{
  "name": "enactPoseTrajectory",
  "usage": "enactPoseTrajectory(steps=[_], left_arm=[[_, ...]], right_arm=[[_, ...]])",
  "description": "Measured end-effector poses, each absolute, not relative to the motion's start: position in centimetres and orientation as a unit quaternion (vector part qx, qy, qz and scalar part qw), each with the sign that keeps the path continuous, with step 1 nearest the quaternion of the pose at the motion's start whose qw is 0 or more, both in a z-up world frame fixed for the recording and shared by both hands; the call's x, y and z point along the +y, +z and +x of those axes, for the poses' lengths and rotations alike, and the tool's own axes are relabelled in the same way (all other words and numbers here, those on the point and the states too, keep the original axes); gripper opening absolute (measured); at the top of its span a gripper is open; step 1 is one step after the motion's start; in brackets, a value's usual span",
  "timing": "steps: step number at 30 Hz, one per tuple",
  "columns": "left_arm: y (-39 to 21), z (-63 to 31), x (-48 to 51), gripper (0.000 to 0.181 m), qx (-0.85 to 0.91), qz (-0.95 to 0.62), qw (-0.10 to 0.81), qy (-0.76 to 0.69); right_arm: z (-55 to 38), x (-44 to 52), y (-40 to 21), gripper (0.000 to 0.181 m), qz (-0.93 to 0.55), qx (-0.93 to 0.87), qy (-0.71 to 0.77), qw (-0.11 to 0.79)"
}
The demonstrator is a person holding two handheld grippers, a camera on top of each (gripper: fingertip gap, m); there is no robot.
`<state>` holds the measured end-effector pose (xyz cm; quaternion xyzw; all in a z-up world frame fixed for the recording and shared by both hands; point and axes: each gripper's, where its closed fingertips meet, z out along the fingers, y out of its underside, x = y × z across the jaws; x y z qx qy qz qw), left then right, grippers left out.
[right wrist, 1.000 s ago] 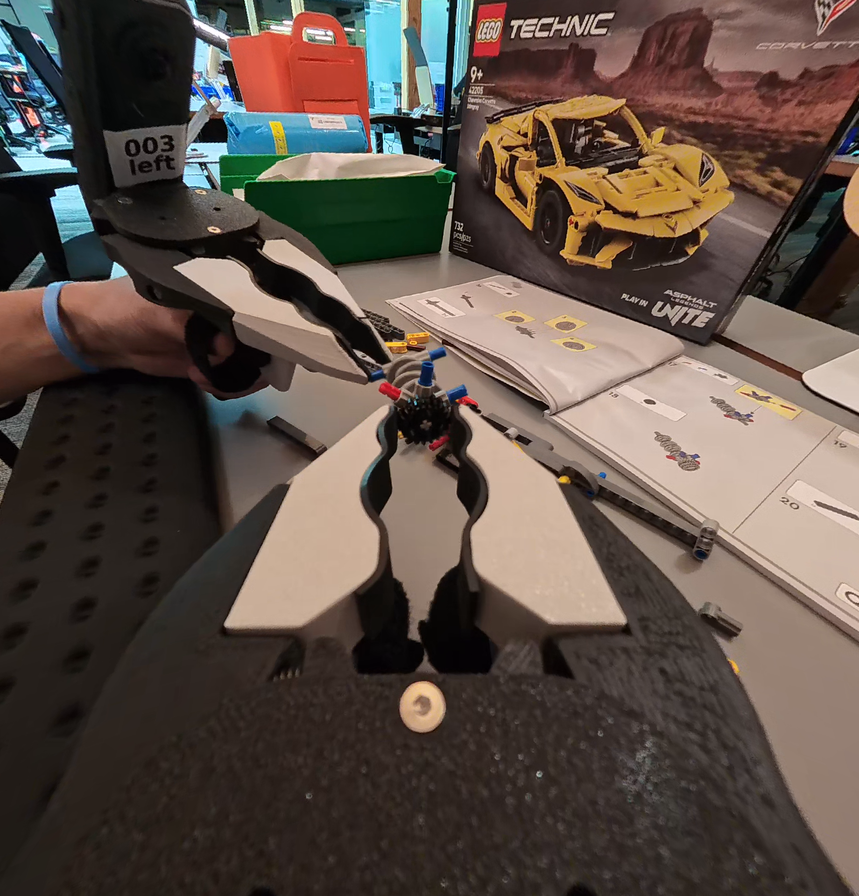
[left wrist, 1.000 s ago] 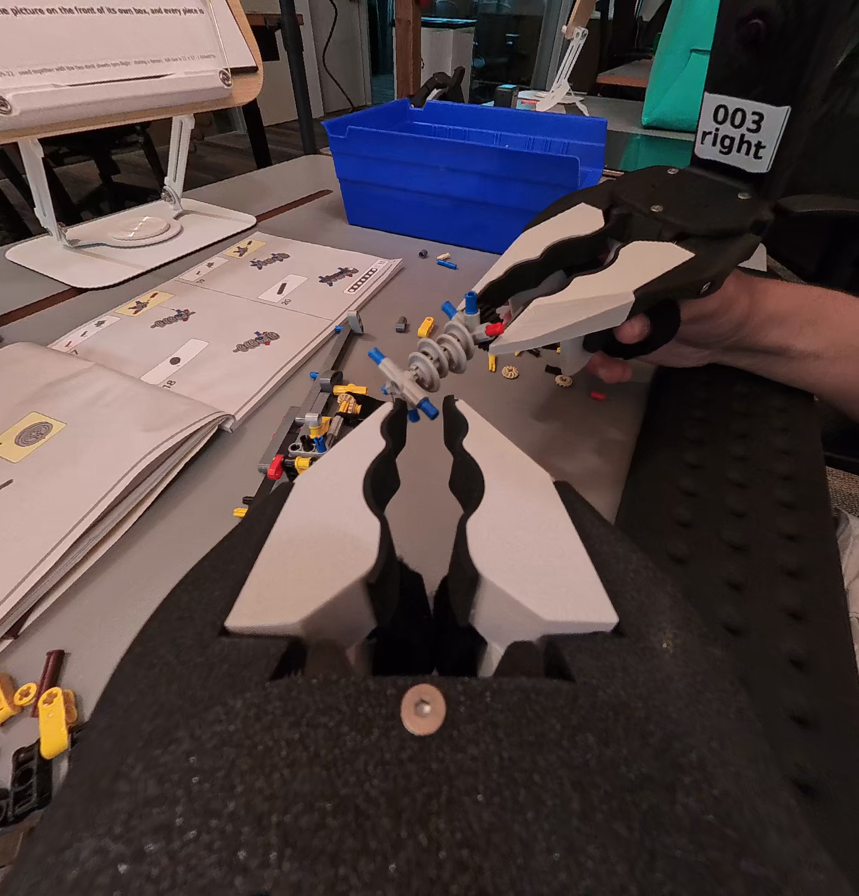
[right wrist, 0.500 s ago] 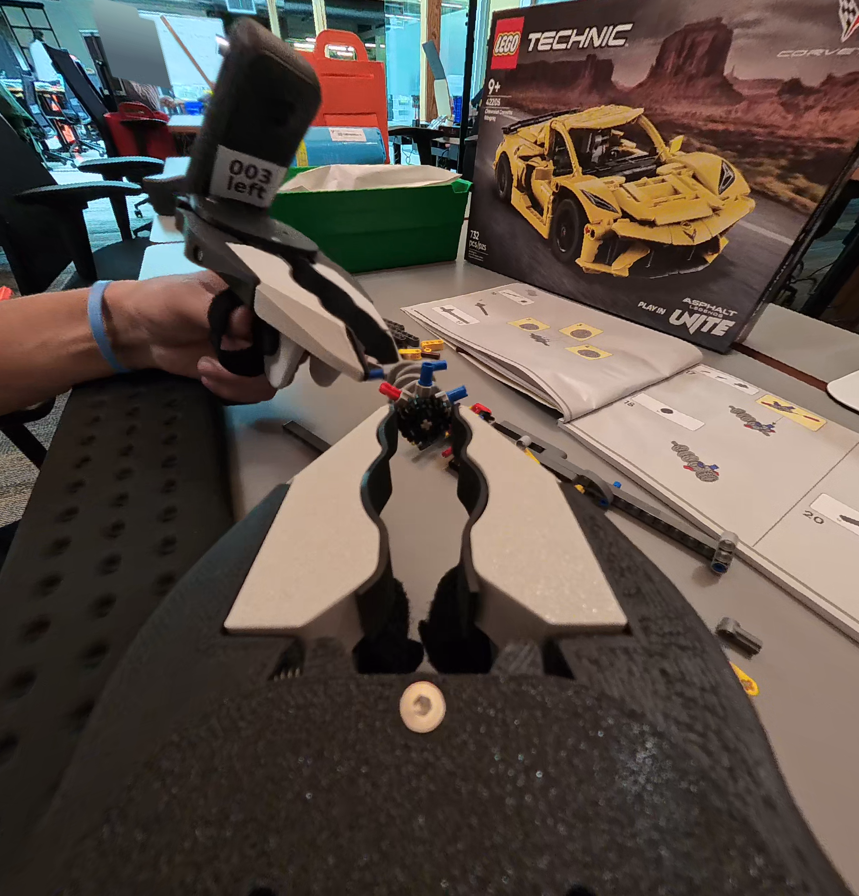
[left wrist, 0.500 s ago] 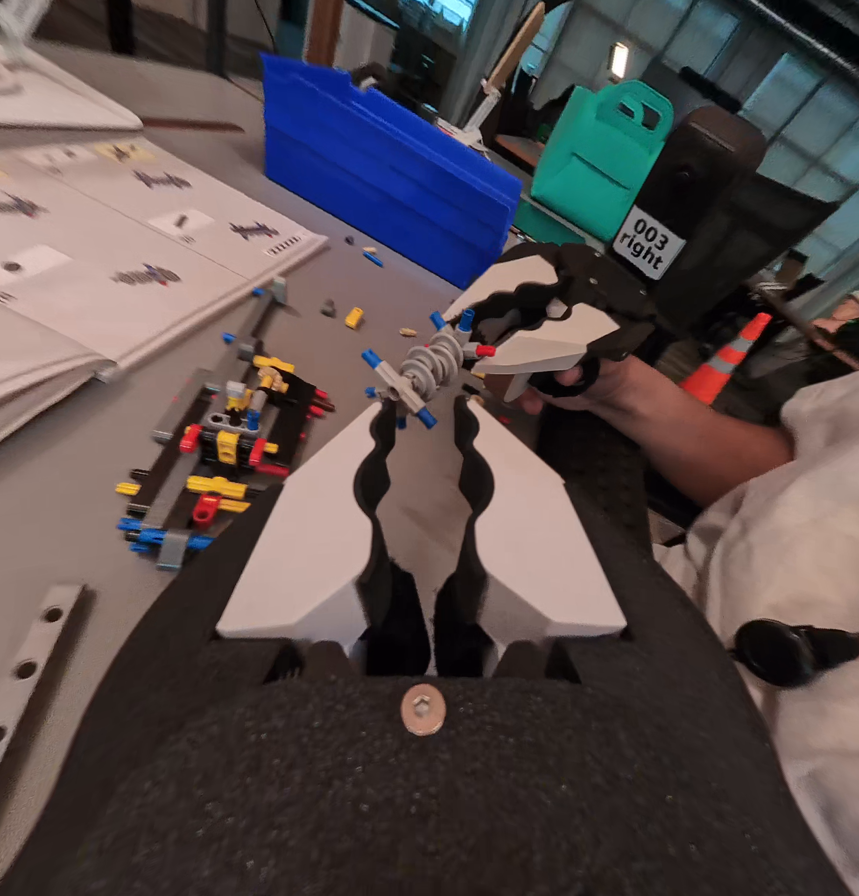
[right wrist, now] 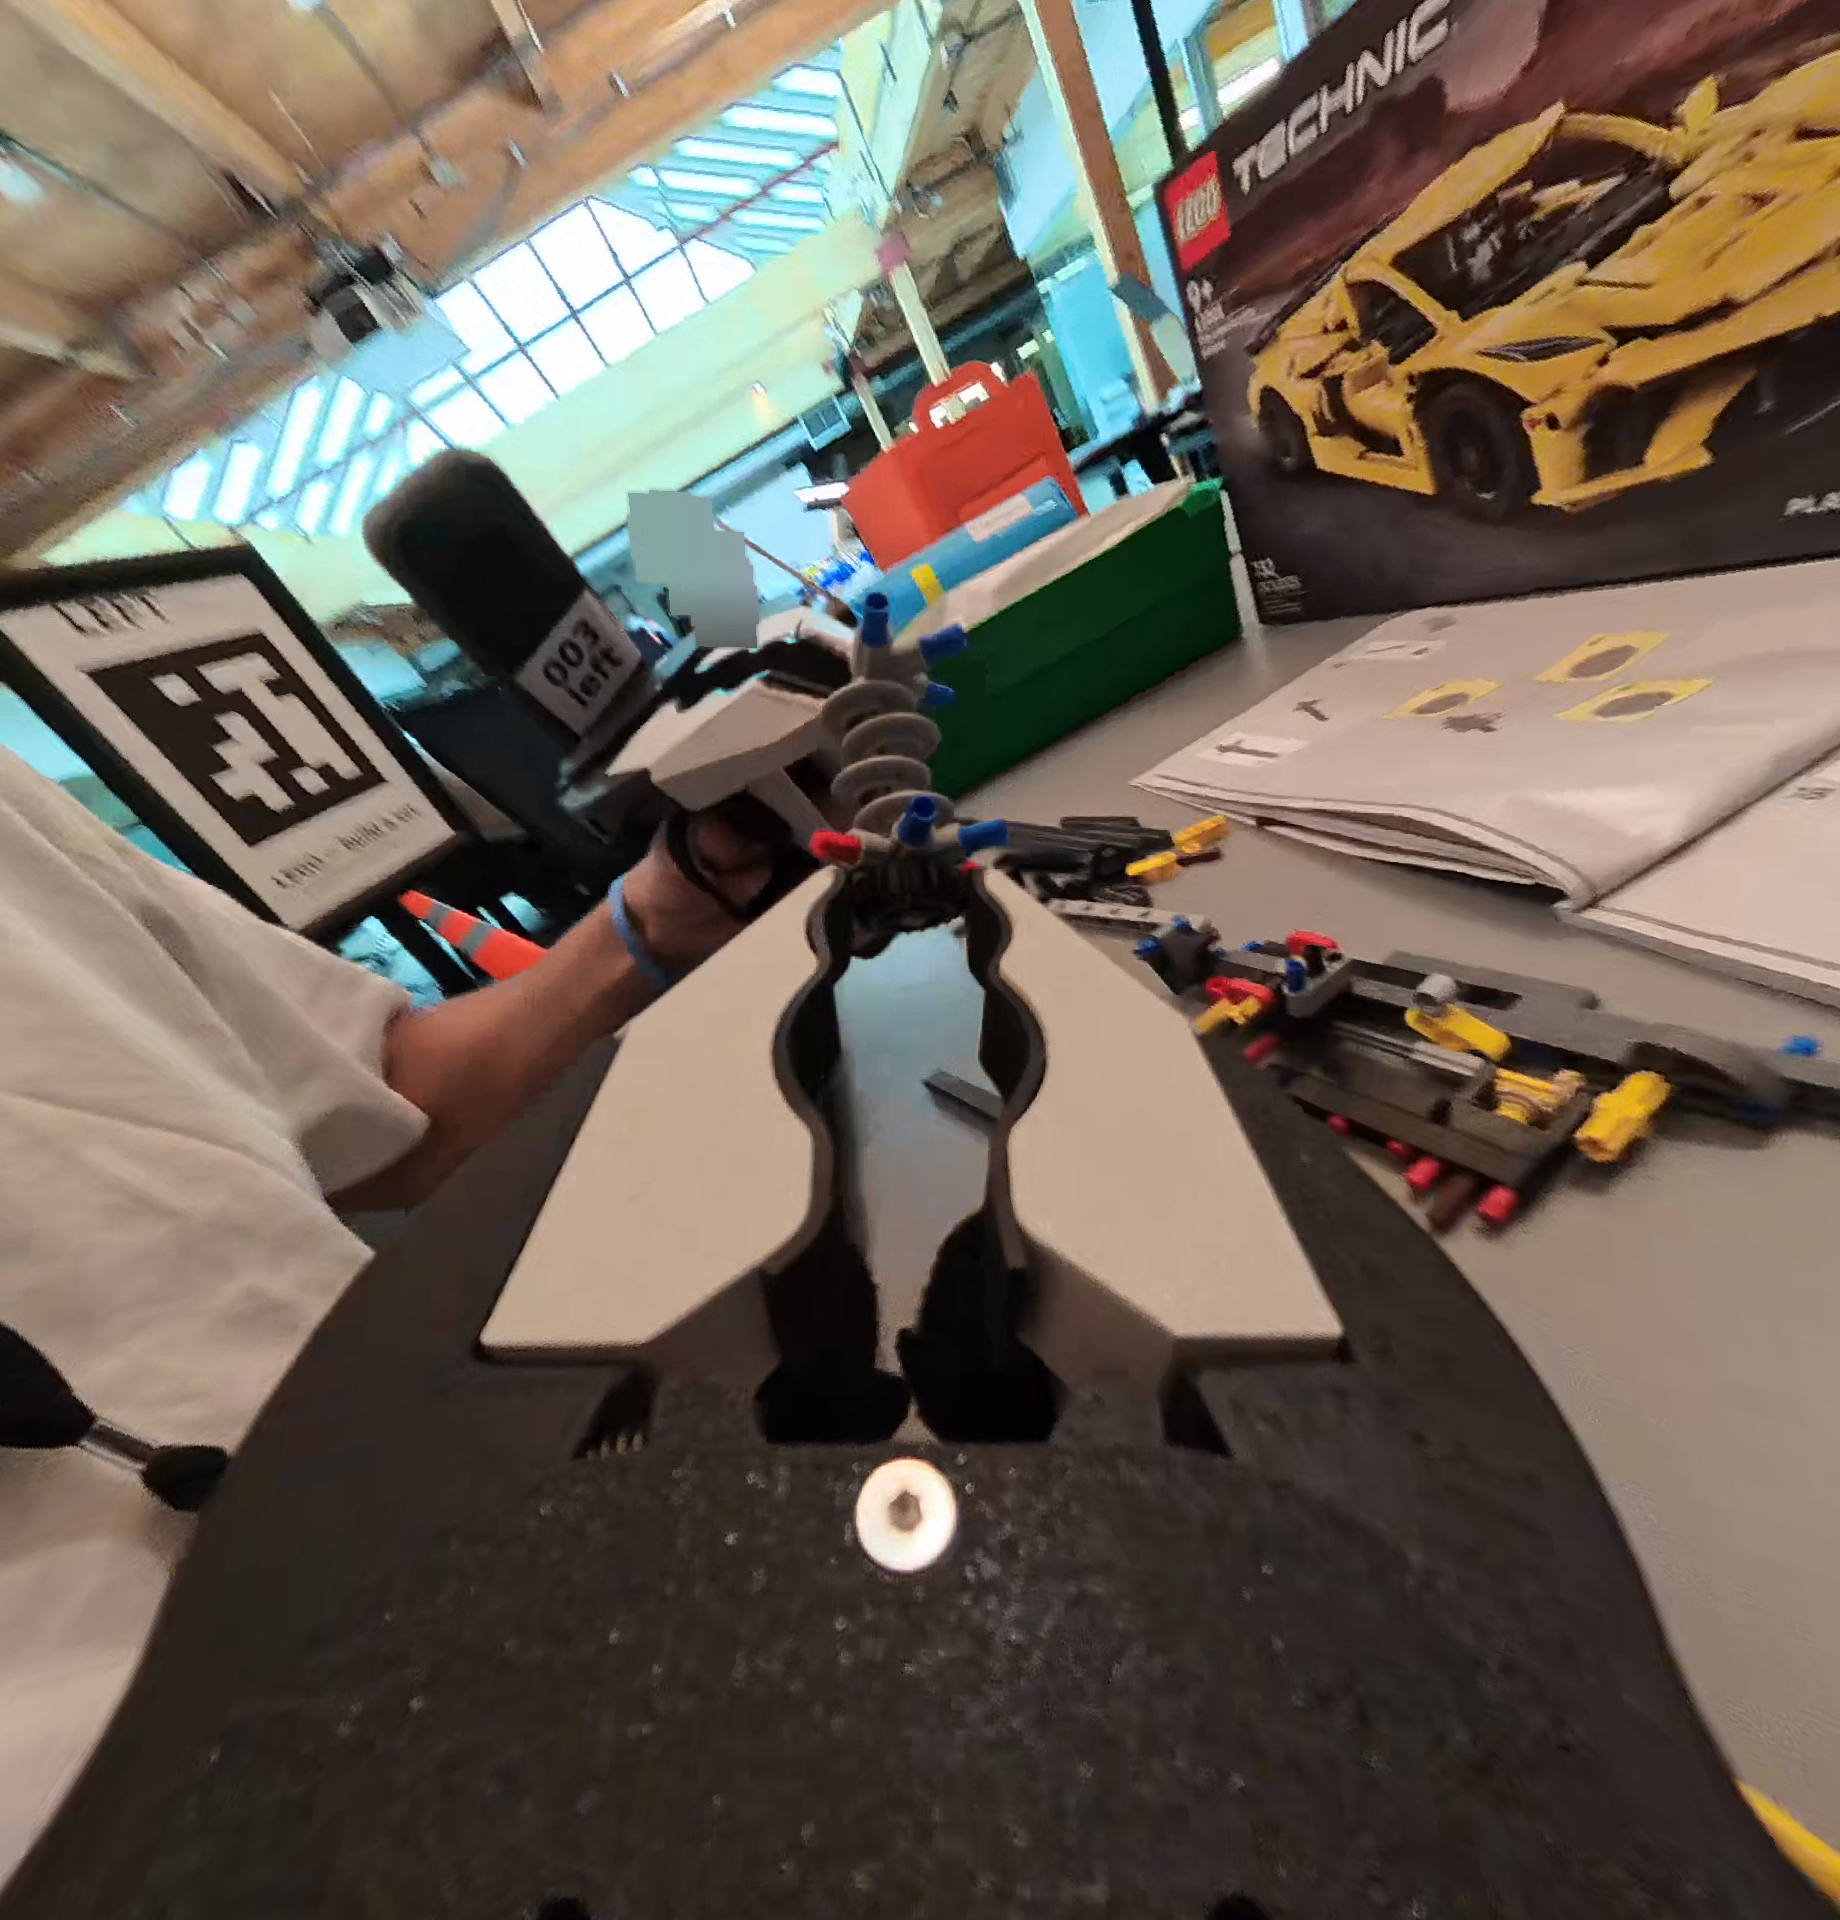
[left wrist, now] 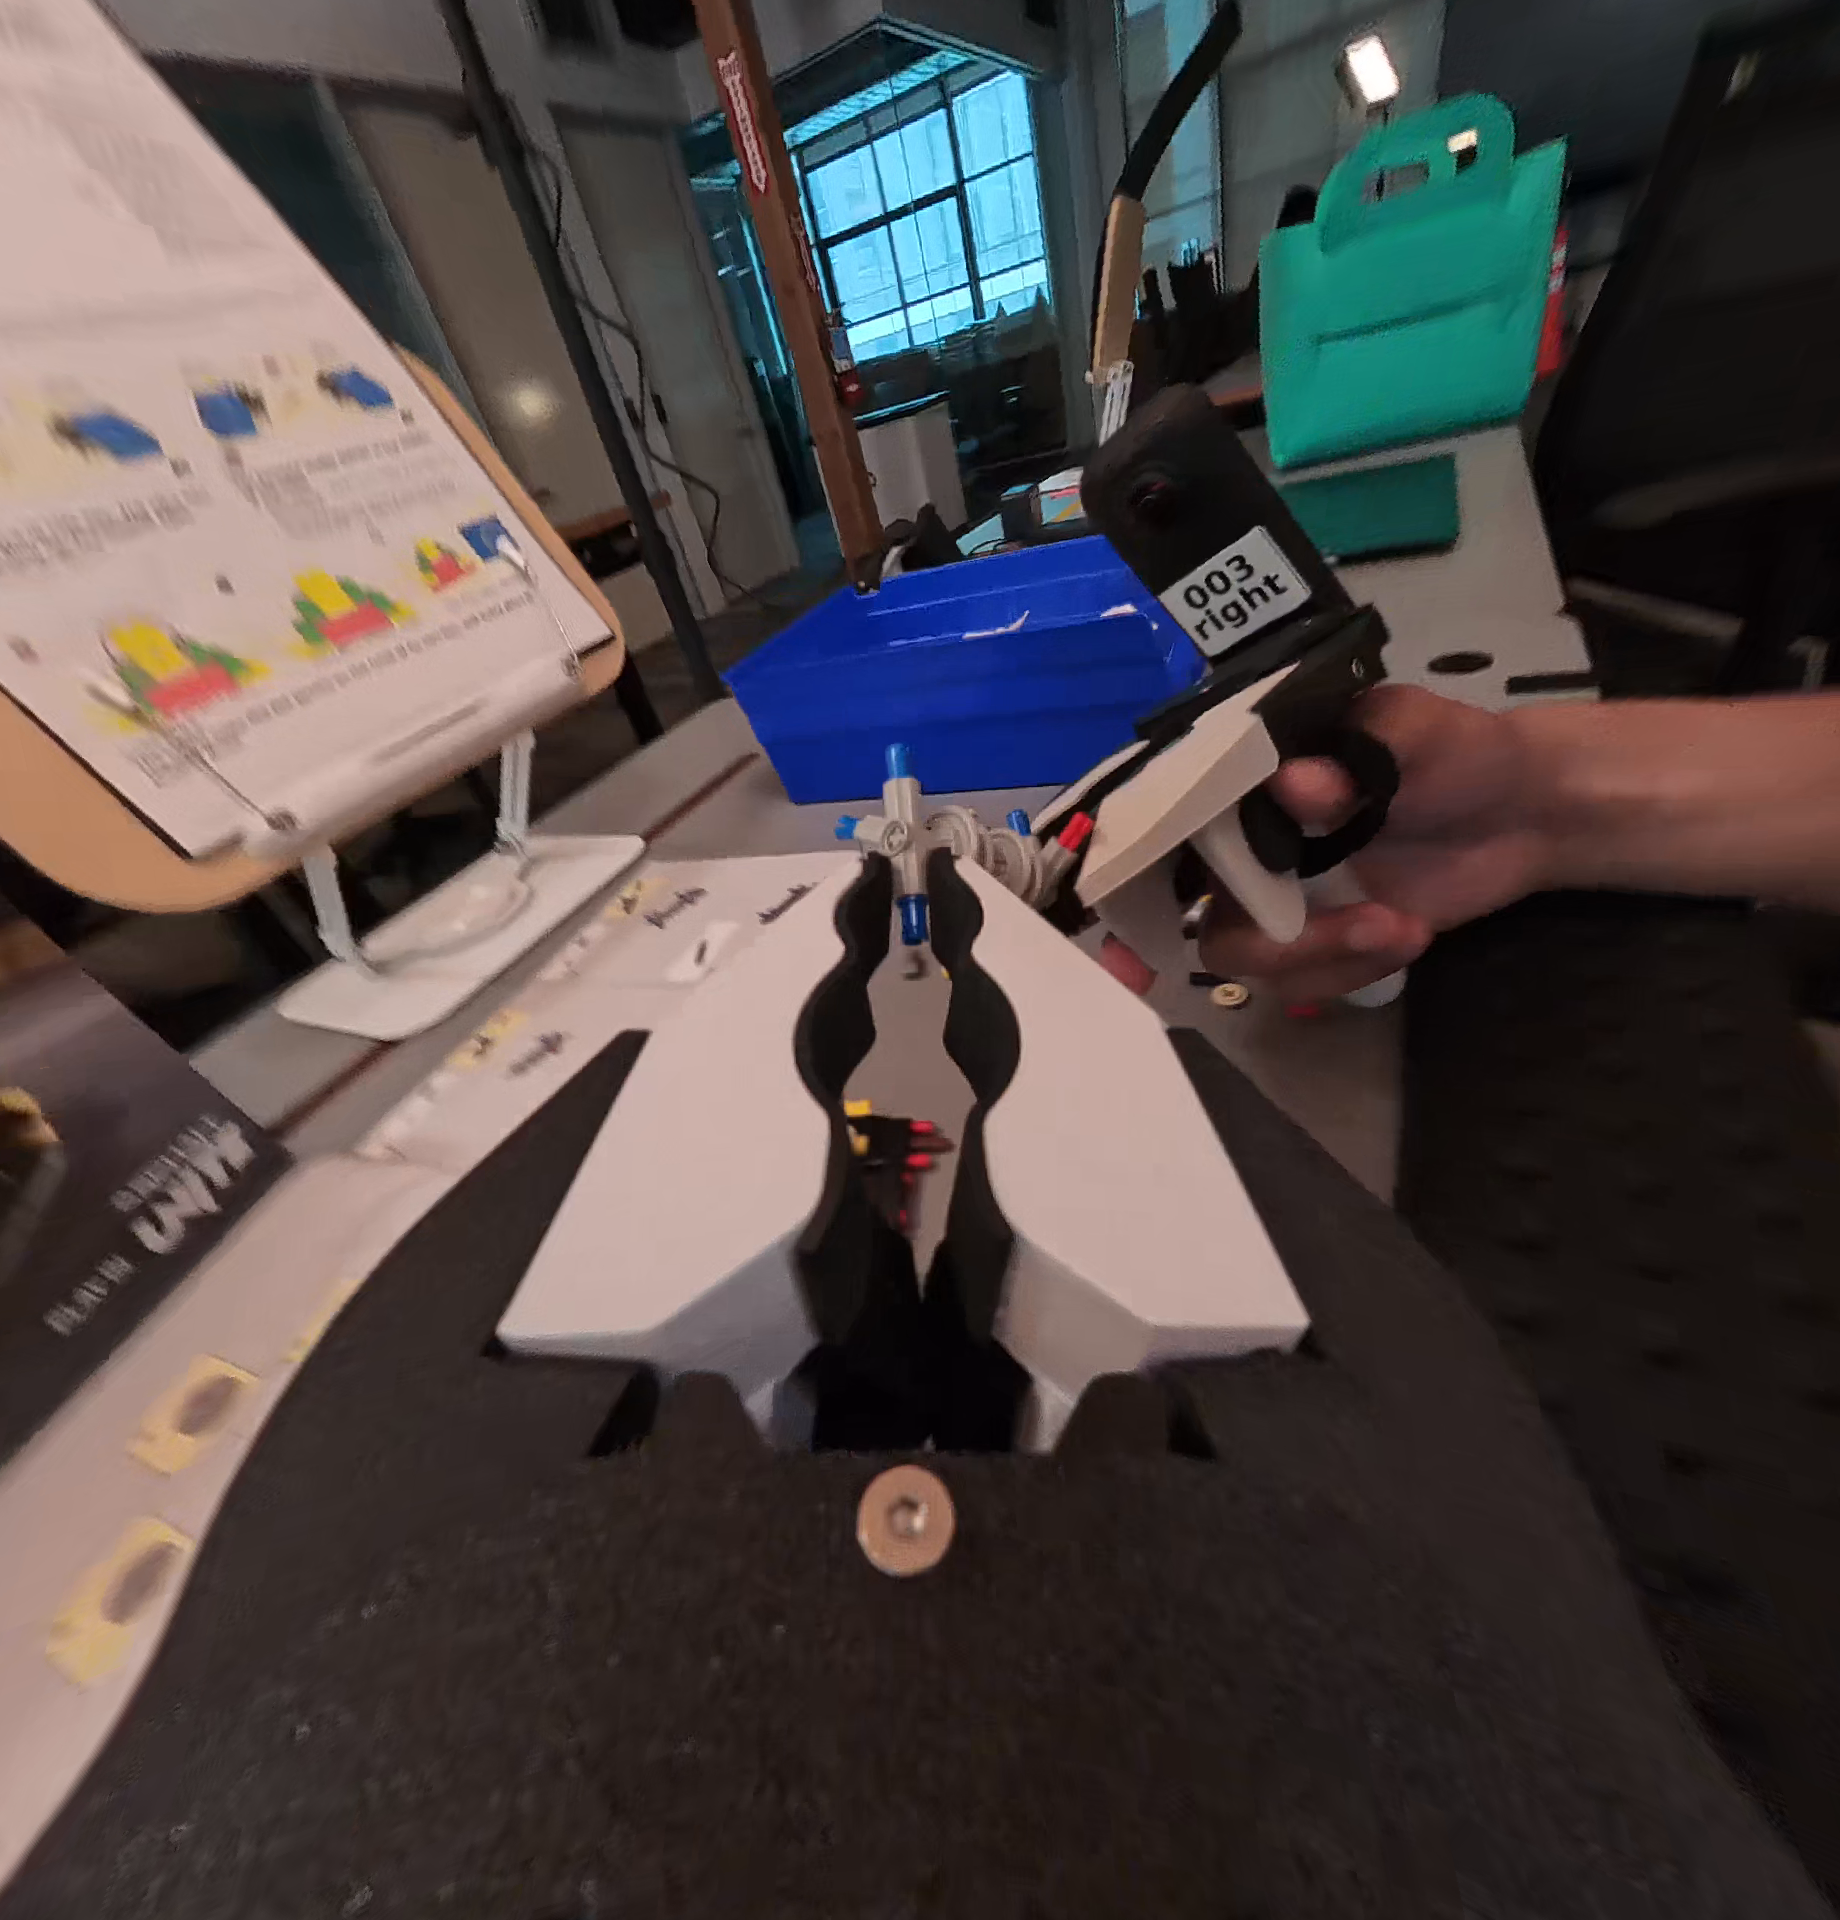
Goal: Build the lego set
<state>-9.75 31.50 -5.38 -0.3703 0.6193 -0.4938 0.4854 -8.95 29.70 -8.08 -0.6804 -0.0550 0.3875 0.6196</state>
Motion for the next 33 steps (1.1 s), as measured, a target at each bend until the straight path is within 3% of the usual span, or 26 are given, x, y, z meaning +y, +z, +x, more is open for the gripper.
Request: enactPoseTrajectory(steps=[8, 19, 24, 29, 33], left_arm=[[-3.3, -8.9, 30.4, 0.005, 0.666, -0.340, 0.461, -0.478], [-2.4, -8.2, 30.5, 0.013, 0.682, -0.350, 0.458, -0.451], [-4.7, -8.9, 32.4, 0.015, 0.687, -0.412, 0.422, -0.425], [-6.8, -10.5, 32.4, 0.020, 0.669, -0.491, 0.319, -0.458], [-7.1, -12.2, 31.1, 0.040, 0.677, -0.479, 0.275, -0.487]], right_arm=[[-8.6, 27.9, -4.4, 0.020, -0.574, -0.019, 0.521, 0.632], [-7.8, 27.4, -3.1, 0.020, -0.532, 0.000, 0.544, 0.649], [-7.3, 27.7, -3.7, 0.020, -0.552, 0.002, 0.508, 0.661], [-7.1, 28.9, -5.6, 0.020, -0.616, -0.018, 0.395, 0.681], [-7.5, 29.3, -6.4, 0.020, -0.647, -0.056, 0.309, 0.695]])
